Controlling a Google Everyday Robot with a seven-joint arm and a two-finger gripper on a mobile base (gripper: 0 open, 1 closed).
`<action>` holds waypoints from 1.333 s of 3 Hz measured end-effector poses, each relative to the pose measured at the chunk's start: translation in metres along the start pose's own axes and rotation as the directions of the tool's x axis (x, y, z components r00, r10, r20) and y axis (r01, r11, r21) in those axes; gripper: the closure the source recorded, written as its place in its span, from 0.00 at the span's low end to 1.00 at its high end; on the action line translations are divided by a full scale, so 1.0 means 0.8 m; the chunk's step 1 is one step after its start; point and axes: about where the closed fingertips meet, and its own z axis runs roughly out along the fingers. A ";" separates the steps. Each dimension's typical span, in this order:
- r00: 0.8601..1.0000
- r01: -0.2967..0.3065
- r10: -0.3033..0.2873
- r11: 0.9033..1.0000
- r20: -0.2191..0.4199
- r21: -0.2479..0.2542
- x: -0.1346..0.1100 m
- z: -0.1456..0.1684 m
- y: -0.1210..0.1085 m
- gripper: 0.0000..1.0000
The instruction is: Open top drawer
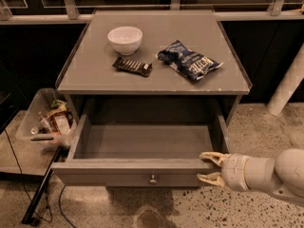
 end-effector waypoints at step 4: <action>1.000 -0.008 0.008 1.000 -0.002 -0.002 -0.001 -0.011 0.014 1.00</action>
Offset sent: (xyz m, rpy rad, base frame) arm -0.1843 -0.0576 -0.0416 -0.0170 0.0899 -0.0298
